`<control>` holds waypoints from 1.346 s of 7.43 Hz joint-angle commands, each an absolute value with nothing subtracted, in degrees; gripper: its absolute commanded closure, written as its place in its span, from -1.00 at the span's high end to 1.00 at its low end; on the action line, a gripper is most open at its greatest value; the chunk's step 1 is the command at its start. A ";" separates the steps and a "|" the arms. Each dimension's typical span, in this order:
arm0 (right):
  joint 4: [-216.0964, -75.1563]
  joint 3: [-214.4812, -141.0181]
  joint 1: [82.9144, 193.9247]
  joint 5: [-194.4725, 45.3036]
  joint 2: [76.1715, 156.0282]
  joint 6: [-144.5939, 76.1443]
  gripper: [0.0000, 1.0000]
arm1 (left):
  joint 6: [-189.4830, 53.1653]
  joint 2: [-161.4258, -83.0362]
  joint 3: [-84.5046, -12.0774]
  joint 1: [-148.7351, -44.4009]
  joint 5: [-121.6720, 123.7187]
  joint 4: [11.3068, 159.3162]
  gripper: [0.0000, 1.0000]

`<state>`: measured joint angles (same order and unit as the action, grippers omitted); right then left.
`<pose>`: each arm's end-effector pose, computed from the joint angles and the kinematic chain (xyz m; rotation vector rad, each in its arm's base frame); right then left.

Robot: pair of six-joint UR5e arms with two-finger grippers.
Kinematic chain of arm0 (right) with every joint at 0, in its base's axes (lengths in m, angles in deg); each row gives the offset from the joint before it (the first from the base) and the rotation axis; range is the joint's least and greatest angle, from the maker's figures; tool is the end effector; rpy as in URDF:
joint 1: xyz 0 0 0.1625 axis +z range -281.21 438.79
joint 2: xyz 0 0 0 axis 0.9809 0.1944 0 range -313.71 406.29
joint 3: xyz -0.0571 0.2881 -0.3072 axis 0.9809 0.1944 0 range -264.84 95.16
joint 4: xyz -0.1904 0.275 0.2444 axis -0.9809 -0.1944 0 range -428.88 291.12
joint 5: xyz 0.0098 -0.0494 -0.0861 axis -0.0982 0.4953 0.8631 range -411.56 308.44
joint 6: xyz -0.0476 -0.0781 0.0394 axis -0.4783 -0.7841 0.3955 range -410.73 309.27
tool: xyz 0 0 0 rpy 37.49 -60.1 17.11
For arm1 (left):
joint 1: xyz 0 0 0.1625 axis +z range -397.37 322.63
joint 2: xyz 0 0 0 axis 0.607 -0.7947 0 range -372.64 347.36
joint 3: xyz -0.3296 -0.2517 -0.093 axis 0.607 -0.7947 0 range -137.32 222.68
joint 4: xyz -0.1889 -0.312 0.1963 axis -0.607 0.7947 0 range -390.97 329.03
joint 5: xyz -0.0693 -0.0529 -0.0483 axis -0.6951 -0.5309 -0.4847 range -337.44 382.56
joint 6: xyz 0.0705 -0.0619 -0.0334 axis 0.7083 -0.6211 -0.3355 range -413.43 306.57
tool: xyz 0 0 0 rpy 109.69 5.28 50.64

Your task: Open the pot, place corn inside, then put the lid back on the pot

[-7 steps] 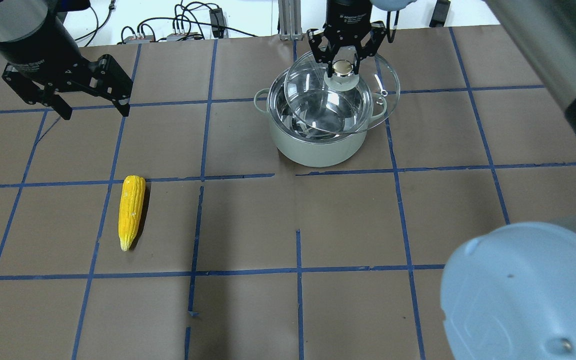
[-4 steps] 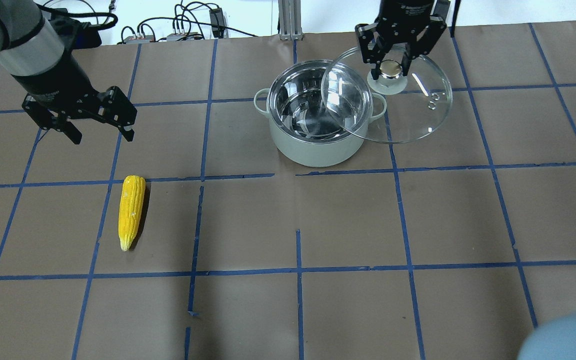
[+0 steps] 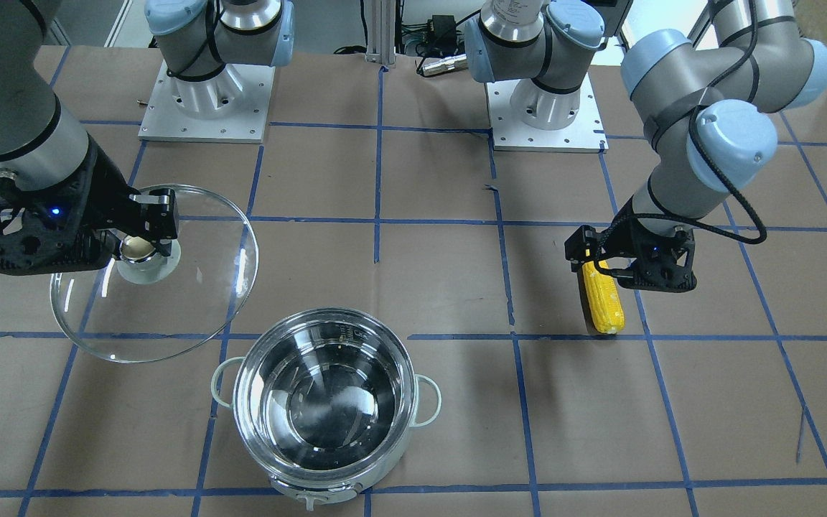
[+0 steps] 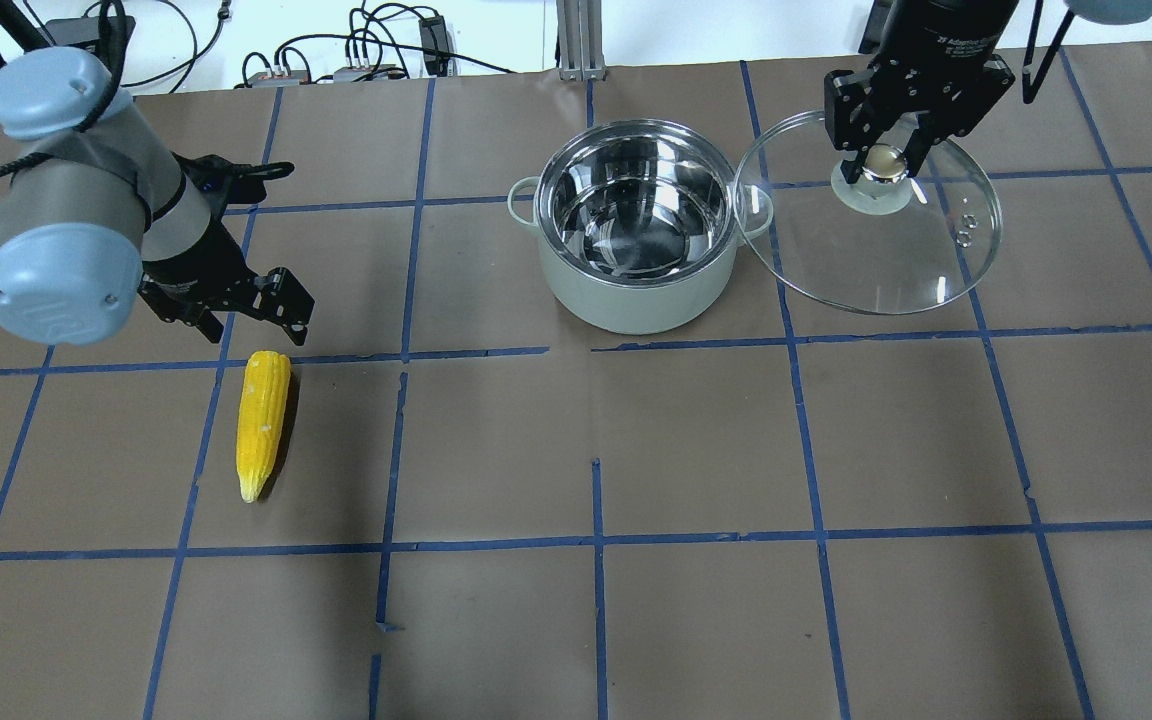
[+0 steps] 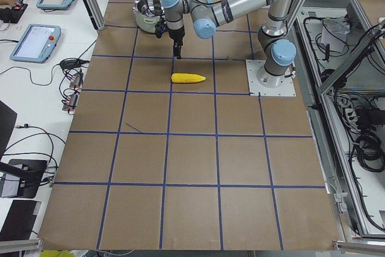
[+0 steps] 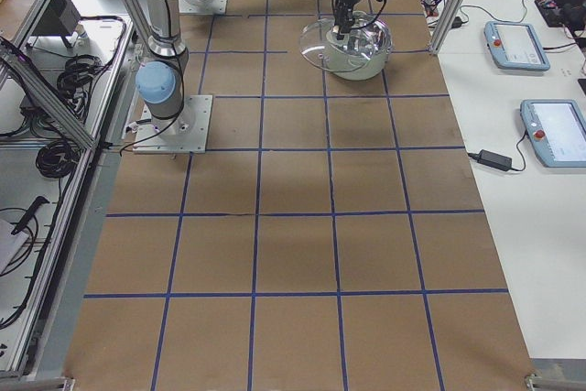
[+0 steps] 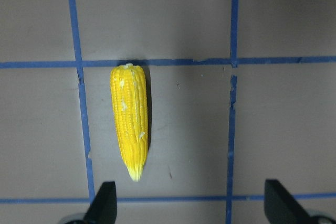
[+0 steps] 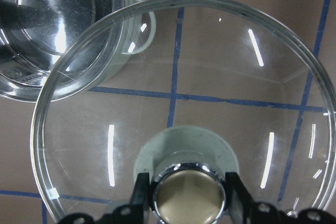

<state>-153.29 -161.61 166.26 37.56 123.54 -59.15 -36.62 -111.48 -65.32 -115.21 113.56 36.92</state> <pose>0.1092 -0.5819 0.4722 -0.1591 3.1109 0.1361 -0.0218 -0.5227 0.2980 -0.1282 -3.1325 -0.1321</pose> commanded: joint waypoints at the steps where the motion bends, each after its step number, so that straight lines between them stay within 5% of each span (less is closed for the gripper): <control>1: -153.34 -162.36 165.98 37.65 123.64 -59.43 -0.28 | -30.35 -114.75 -70.24 -108.52 112.56 31.09 1.00; 5: -153.78 -162.45 165.98 37.73 123.11 -59.51 -0.33 | -30.48 -120.81 -74.39 -107.95 110.71 21.26 0.90; 6: -154.13 -162.36 166.06 37.73 122.93 -59.51 -0.33 | -31.27 -121.87 -73.96 -108.04 110.62 19.59 0.46; 7: -154.13 -162.45 166.15 37.91 122.93 -59.51 -0.33 | -31.45 -121.28 -74.04 -108.30 110.80 19.74 -0.37; 8: -154.39 -162.45 166.24 37.82 122.85 -59.43 -0.33 | -31.54 -120.57 -74.13 -108.56 111.15 20.18 -0.76; 10: -154.84 -162.54 166.24 37.91 122.58 -59.43 -0.33 | -32.94 -120.66 -70.90 -109.17 111.06 21.84 -0.80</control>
<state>-154.61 -162.47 166.22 37.88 122.76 -59.44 -31.86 -120.75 -72.98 -108.70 111.11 20.59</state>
